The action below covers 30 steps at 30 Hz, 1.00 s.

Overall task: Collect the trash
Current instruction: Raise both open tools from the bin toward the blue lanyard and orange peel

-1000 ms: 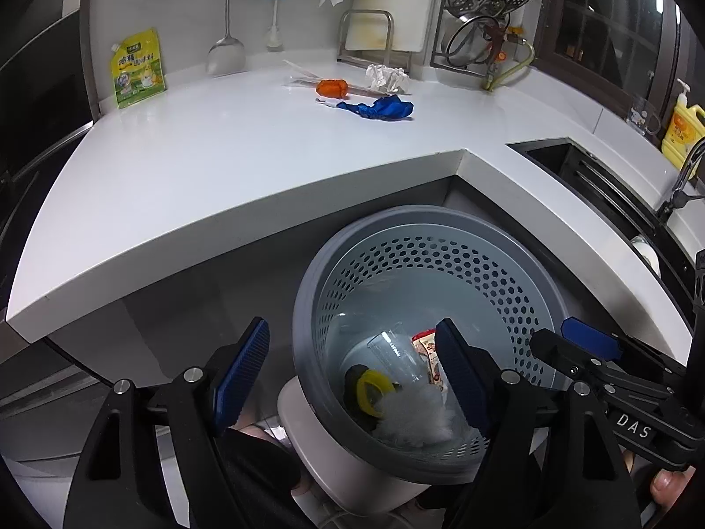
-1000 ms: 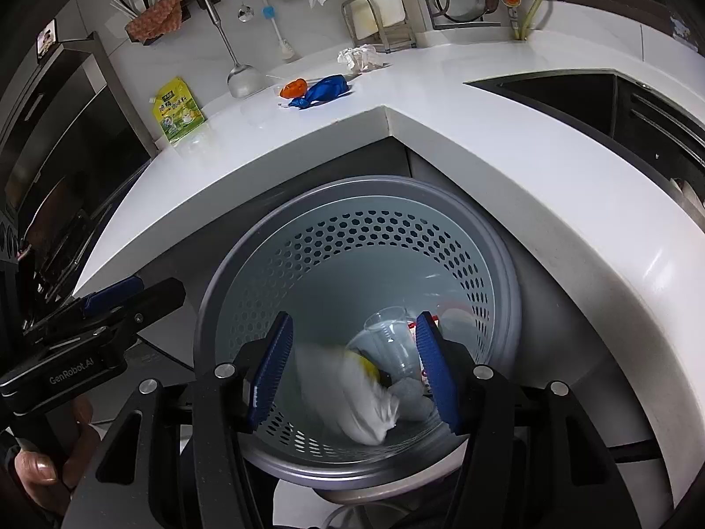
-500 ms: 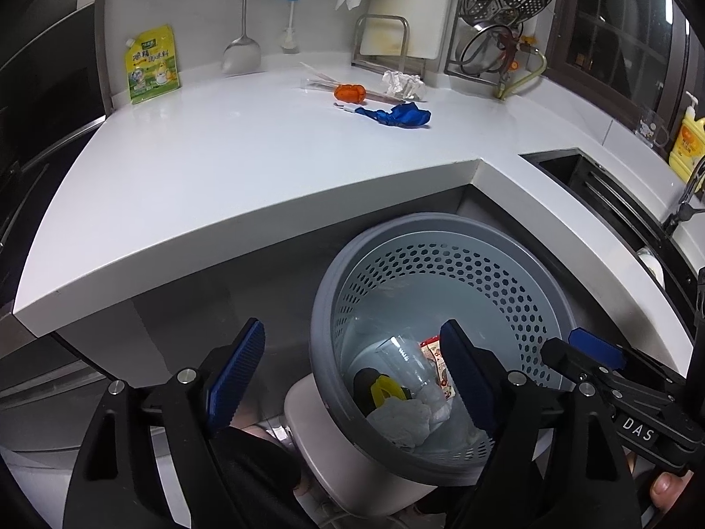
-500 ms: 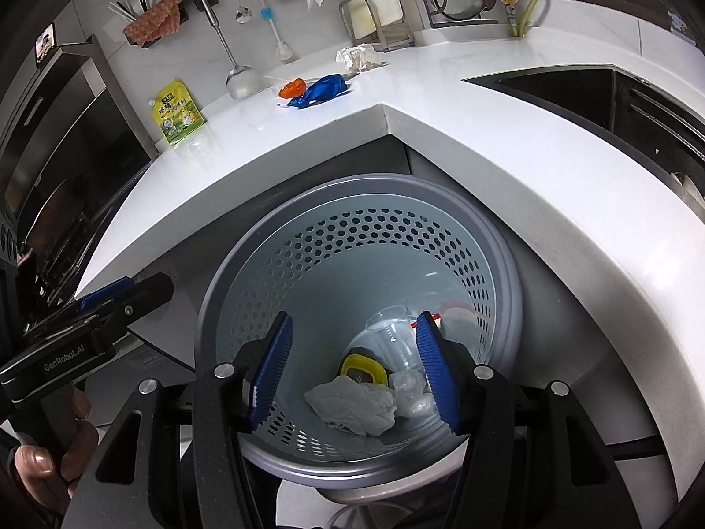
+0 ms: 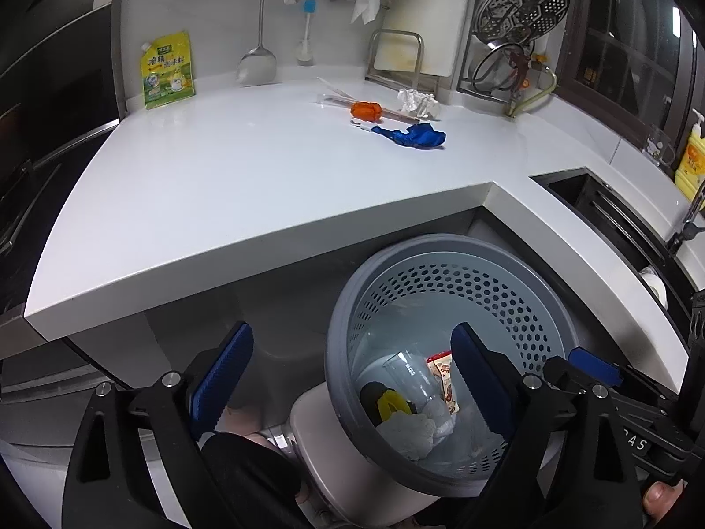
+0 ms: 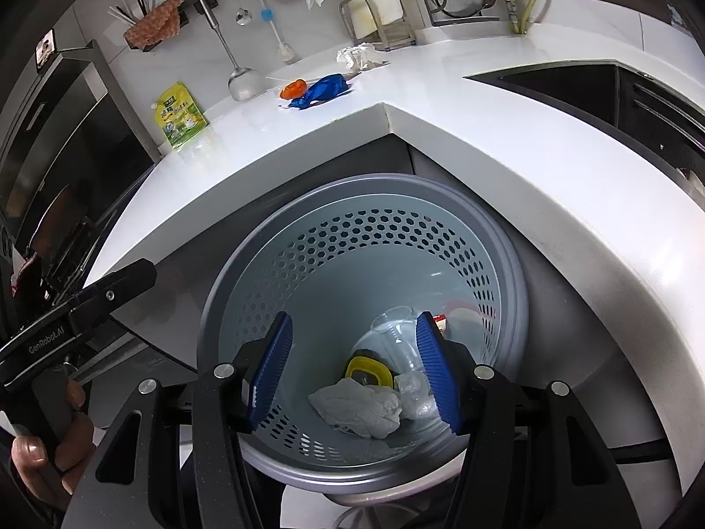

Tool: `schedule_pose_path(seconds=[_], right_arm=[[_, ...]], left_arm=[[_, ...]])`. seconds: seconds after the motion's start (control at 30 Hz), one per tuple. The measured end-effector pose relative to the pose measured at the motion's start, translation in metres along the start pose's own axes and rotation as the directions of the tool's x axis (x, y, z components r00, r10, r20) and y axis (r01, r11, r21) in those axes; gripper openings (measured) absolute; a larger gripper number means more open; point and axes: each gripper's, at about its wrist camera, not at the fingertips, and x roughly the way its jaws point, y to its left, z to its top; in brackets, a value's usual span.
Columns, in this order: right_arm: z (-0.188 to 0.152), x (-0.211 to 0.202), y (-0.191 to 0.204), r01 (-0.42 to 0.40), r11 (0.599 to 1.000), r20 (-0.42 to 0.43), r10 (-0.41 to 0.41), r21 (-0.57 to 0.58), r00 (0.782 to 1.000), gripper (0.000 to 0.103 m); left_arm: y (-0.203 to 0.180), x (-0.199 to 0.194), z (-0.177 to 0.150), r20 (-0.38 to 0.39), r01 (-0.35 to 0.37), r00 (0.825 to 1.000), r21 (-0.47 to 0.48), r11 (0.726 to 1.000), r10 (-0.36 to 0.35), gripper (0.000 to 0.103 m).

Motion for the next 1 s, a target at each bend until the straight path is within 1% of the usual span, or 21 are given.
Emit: schedule_pose_path(seconds=[0.17,0.47,0.6,0.67,0.73,0.8,0.9,1.0], right_arm=[[0.011,-0.005,0.002,0.000,1.000,0.022,0.000,-0.002,1.000,0.058],[0.059,0.001,0.021,0.009,0.997,0.081,-0.003,-0.070,0.997,0.061],[0.082,0.013,0.027,0.015,0.997,0.090,-0.008,-0.081,0.996,0.062],[0.095,0.022,0.031,0.022,0.996,0.095,-0.014,-0.088,0.995,0.067],[0.104,0.030,0.036,0.019,0.995,0.090,-0.011,-0.094,0.996,0.069],[0.113,0.039,0.041,0.022,0.994,0.085,-0.013,-0.108,0.996,0.069],[0.127,0.052,0.048,0.024,0.992,0.085,-0.013,-0.122,0.996,0.074],[0.142,0.064,0.053,0.024,0.991,0.085,-0.013,-0.129,0.996,0.075]], left_arm=[[0.009,-0.002,0.011,0.031,-0.020,0.999,-0.005,1.000,0.020,0.094],[0.028,-0.001,0.051,0.097,-0.046,0.994,-0.015,0.999,0.048,0.096],[0.035,0.007,0.069,0.100,-0.049,0.994,-0.012,0.999,0.050,0.096],[0.038,0.011,0.077,0.105,-0.052,0.993,-0.010,0.999,0.052,0.096],[0.041,0.017,0.085,0.109,-0.058,0.992,-0.007,0.998,0.059,0.096],[0.044,0.023,0.091,0.108,-0.062,0.992,-0.005,0.998,0.062,0.096],[0.048,0.032,0.102,0.102,-0.063,0.993,-0.007,0.998,0.064,0.096],[0.052,0.038,0.111,0.103,-0.069,0.992,-0.010,0.998,0.069,0.096]])
